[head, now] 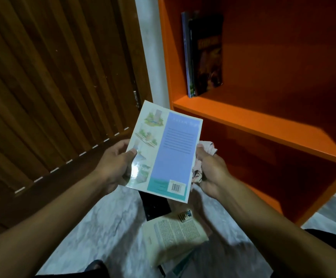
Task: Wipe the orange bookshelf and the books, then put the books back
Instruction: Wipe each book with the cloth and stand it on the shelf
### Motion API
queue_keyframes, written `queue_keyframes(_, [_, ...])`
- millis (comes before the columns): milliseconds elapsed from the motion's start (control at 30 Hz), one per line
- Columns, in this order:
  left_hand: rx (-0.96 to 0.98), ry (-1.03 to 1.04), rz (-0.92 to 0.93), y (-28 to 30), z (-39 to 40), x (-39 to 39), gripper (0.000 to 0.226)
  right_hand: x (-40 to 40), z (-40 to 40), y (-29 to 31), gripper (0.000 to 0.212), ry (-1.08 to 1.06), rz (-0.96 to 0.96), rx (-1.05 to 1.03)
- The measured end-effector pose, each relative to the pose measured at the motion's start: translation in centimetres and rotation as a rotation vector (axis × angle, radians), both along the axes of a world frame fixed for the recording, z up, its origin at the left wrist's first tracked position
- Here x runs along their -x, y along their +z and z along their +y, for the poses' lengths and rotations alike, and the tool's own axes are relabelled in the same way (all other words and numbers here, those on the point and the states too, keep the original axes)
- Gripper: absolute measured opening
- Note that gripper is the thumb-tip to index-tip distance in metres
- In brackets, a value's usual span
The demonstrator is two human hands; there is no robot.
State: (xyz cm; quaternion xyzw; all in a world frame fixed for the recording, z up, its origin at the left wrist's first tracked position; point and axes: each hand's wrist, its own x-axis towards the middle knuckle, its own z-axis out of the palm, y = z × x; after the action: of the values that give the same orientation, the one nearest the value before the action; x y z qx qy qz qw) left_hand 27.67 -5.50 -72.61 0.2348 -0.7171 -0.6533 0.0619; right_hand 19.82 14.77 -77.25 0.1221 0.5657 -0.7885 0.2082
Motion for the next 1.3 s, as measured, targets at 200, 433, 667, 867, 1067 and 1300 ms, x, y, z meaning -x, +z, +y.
queue_keyframes(200, [0.246, -0.009, -0.043, -1.5, 0.7, 0.1, 0.022, -0.1, 0.6, 0.1, 0.024, 0.059, 0.052, -0.080])
queue_keyframes(433, [0.037, -0.063, 0.025, -1.2, 0.4, 0.2, 0.039, 0.4, 1.2, 0.7, 0.021, 0.085, 0.041, -0.008])
queue_keyframes(667, [-0.079, 0.005, 0.055, -1.0, -0.2, 0.4, 0.017, -0.2, 1.1, 1.1, 0.025, 0.162, 0.070, 0.016])
queue_keyframes(867, [0.105, -0.042, 0.108, -0.3, -0.1, -0.1, 0.016, 0.6, 1.0, 1.4, 0.036, -0.057, 0.167, -0.077])
queue_keyframes(1067, [0.143, -0.171, 0.103, -0.3, 0.9, -1.1, 0.018, 2.6, 2.2, 1.6, 0.029, -0.287, 0.803, -0.384])
queue_keyframes(1300, [-0.077, -0.012, 0.170, -0.3, 1.9, 0.2, 0.020, -0.6, 0.8, 0.4, 0.044, 0.130, 1.067, -0.830])
